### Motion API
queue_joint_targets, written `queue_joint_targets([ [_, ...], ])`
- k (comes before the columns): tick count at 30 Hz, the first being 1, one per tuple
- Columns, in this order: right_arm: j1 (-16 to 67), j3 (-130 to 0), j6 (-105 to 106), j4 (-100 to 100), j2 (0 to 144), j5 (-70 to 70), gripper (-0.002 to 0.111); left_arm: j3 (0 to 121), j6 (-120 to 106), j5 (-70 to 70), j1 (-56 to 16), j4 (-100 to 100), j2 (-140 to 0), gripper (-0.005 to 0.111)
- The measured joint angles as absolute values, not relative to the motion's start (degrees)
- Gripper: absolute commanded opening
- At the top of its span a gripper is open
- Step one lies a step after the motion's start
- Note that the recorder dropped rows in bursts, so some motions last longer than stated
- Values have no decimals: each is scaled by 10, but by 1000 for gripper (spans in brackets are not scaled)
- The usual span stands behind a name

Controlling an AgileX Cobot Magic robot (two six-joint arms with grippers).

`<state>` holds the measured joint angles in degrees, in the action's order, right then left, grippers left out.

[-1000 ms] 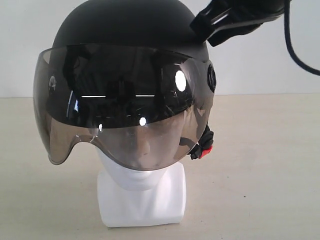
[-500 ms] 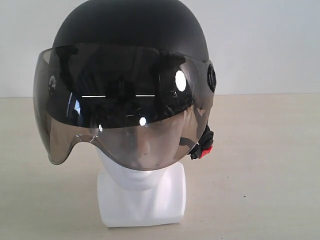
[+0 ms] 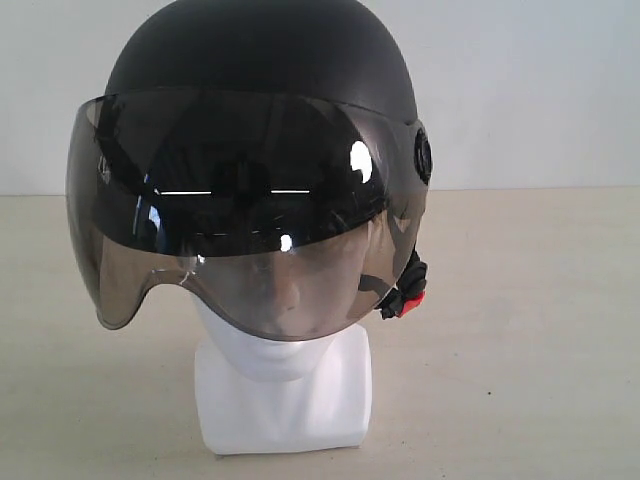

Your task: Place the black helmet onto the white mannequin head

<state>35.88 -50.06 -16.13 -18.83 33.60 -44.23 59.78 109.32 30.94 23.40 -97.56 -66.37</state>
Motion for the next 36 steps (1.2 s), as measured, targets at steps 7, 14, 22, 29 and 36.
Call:
queue_joint_targets([
  [7,359,-481,-135,-158,376,-417,0,551,1079,159,235,-998,-689,4],
  [14,359,-390,11,-11,420,-311,0,517,1048,497,234,-1000,-734,4],
  [22,359,-308,137,161,461,-188,1,517,1002,614,234,-998,-757,4],
  [29,359,-308,199,232,509,-164,41,544,952,680,211,-937,-764,4],
  [36,359,-308,222,248,526,-140,51,612,979,682,135,-952,-764,4],
])
